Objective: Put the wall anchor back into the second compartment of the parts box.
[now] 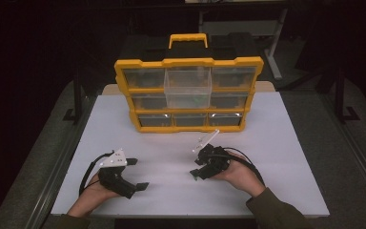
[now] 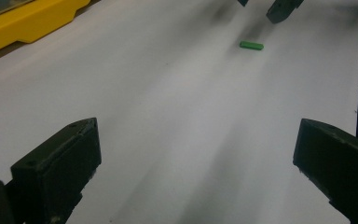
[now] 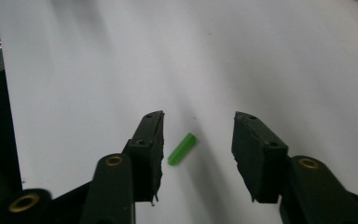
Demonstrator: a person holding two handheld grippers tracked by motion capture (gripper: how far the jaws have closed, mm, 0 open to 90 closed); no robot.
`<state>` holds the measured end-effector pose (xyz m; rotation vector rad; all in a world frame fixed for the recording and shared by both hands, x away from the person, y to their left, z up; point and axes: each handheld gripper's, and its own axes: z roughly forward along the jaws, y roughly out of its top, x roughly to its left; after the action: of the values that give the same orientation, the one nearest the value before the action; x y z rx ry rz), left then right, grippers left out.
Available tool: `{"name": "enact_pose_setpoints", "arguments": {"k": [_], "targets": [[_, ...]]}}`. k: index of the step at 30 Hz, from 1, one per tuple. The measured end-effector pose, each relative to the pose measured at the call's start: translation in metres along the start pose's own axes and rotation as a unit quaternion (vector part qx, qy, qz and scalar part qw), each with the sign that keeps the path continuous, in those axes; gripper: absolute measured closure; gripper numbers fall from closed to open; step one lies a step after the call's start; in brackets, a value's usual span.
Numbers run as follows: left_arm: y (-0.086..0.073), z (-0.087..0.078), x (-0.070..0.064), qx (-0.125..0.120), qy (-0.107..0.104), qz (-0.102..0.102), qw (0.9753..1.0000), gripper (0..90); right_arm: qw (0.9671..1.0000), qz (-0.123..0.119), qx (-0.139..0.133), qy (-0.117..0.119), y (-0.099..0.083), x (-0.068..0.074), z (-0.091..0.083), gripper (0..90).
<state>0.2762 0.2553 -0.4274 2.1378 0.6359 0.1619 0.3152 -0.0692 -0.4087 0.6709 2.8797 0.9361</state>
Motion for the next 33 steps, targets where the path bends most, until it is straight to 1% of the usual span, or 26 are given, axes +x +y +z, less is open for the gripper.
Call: {"name": "enact_pose_setpoints", "arguments": {"k": [3,4,10,15,19,22,25,31,33], "targets": [[0.000,0.000,0.000,0.000,0.000,-0.002,1.0000,0.7,0.9999,-0.002,0.012,0.003,0.000,0.001,0.007,60.3],[0.000,0.000,0.000,-0.001,0.000,-0.002,1.0000,0.7,0.9999,-0.007,0.013,0.004,0.000,0.001,0.010,61.8],[0.000,0.000,-0.001,0.000,0.000,-0.002,1.0000,0.7,0.9996,-0.007,0.023,0.015,0.000,0.001,0.017,68.8],[0.000,0.000,-0.002,0.000,-0.001,-0.005,1.0000,0.7,0.9993,-0.005,0.034,0.013,-0.002,0.001,0.022,72.3],[0.000,0.000,-0.001,0.002,0.000,-0.002,1.0000,0.7,0.9992,-0.008,0.038,0.009,-0.004,0.001,0.025,74.8],[0.000,0.000,-0.001,0.001,-0.002,-0.004,1.0000,0.7,0.9992,-0.011,0.038,0.002,-0.004,0.002,0.025,78.6],[0.000,0.000,-0.001,0.001,-0.001,-0.003,1.0000,0.7,0.9992,-0.009,0.040,-0.003,-0.004,0.002,0.025,83.1],[0.000,0.000,-0.001,0.001,-0.001,-0.003,1.0000,0.7,0.9992,-0.007,0.039,0.000,-0.004,-0.001,0.024,84.1],[0.000,0.000,-0.001,0.001,-0.001,-0.003,1.0000,0.7,0.9993,0.000,0.036,0.001,-0.005,-0.003,0.021,84.2]]}}
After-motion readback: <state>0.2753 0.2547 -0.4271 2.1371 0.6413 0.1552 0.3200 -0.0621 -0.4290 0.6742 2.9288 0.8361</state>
